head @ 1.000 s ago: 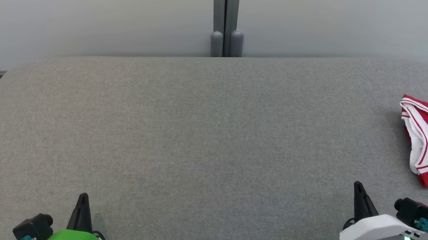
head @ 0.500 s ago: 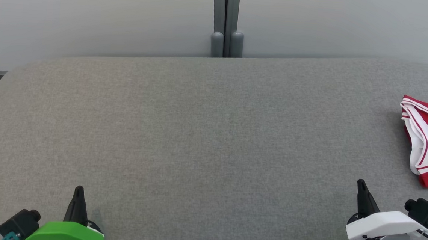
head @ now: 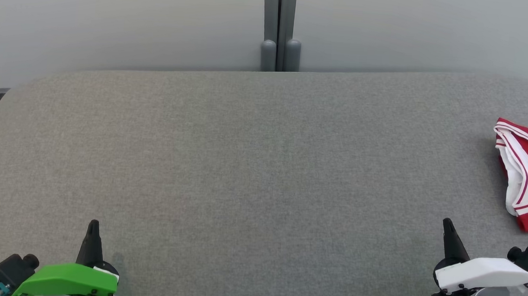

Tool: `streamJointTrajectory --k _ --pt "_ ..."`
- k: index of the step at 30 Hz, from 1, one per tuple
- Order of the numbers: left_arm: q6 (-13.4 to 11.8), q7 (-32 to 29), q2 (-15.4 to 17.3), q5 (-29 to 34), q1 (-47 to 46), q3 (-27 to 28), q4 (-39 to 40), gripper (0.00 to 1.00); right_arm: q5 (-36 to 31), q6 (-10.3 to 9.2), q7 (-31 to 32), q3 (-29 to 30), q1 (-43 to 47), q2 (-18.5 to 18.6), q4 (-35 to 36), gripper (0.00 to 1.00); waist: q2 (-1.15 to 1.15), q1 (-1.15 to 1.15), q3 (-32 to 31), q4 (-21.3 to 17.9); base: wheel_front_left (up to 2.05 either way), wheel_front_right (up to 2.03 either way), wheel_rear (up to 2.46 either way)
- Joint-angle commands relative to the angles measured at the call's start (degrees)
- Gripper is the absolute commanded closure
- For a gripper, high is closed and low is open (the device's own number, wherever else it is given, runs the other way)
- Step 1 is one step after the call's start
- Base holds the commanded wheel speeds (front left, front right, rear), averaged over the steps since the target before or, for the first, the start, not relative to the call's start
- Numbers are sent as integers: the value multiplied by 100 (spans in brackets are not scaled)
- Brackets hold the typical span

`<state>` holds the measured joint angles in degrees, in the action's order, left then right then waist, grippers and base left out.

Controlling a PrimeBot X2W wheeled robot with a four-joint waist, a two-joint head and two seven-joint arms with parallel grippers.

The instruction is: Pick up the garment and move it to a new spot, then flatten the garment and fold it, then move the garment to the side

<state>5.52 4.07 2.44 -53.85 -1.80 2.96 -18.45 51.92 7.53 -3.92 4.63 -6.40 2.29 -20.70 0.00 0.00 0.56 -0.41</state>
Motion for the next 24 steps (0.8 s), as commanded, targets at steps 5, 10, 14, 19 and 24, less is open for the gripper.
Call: streamJointTrajectory --k 5,10,14,19,24 --pt "17 -115 39 -424 -186 57 136 100 453 -3 116 36 -77 42 145 100 0 0 -4 3 0 0 0" --pt "20 -218 41 -792 -216 93 185 100 838 -3 217 55 -78 45 197 100 0 0 -9 6 0 0 0" --pt "23 -288 43 -1031 -238 117 220 100 1081 -3 284 68 -79 48 230 100 0 0 -12 8 0 0 0" --pt "26 -361 46 -1317 -268 144 262 100 1380 -3 360 83 -80 51 272 100 0 0 -16 10 0 0 0" --pt "29 -444 48 -1589 -297 170 300 100 1665 -3 440 98 -81 53 311 100 0 0 -20 13 0 0 0"
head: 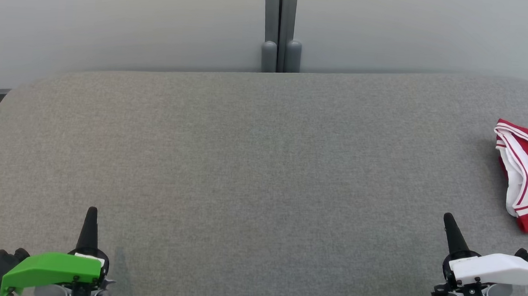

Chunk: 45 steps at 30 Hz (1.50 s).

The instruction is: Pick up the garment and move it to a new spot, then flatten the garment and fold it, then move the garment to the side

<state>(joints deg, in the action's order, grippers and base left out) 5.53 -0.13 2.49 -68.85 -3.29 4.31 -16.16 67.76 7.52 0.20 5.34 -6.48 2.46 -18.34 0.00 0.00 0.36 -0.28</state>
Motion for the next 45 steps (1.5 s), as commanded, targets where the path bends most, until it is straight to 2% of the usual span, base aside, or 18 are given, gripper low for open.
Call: streamJointTrajectory --k 1,45 --pt "29 -36 44 -136 -153 39 75 100 130 -2 40 30 -73 36 82 100 0 0 -1 1 0 0 0" --pt "52 -581 56 -2059 -341 222 336 100 2156 -4 582 127 -75 54 352 100 0 0 -35 23 0 0 0"
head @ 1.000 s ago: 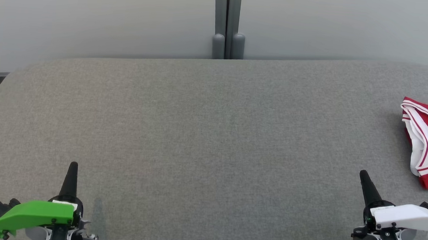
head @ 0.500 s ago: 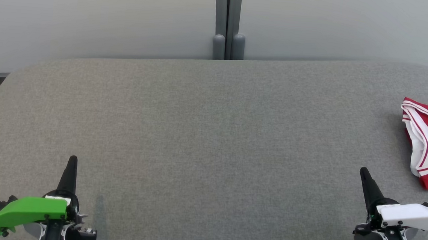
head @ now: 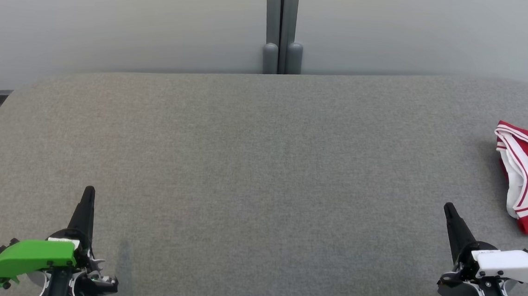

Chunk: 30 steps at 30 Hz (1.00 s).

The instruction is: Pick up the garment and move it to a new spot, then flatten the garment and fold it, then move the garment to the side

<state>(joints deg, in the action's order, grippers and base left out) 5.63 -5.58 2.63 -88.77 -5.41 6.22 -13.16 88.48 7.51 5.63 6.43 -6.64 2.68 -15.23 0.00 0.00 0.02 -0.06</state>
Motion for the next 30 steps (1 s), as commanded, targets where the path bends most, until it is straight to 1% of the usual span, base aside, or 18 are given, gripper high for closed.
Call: streamJointTrajectory --k 1,9,30 --pt "43 -35 41 -102 -133 33 40 100 116 -3 43 19 -58 33 47 100 0 0 -1 1 0 0 0" --pt "35 -123 43 -387 -133 57 78 100 411 -4 123 33 -51 35 86 100 0 0 -7 5 0 0 0" --pt "35 -121 43 -367 -133 52 75 100 388 -4 121 32 -50 35 79 100 0 0 -7 5 0 0 0"
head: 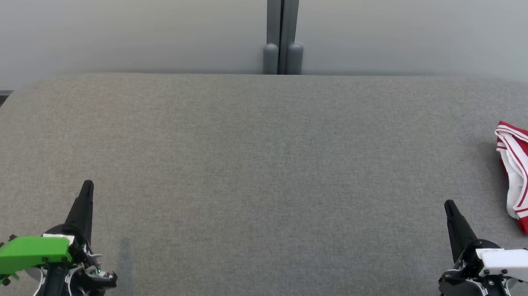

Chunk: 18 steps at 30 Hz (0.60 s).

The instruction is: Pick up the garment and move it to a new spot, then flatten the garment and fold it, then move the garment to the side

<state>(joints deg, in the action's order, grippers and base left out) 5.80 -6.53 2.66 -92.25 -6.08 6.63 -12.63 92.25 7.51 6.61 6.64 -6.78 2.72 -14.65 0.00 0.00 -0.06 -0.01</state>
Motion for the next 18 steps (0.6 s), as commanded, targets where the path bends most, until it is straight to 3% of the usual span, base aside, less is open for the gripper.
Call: streamJointTrajectory --k 1,18 --pt "19 -25 40 -18 -66 12 22 100 11 -4 23 11 -37 30 20 100 0 0 0 0 0 0 0" --pt "19 -25 40 -19 -66 11 22 100 11 -4 23 11 -36 30 20 100 0 0 0 0 0 0 0"
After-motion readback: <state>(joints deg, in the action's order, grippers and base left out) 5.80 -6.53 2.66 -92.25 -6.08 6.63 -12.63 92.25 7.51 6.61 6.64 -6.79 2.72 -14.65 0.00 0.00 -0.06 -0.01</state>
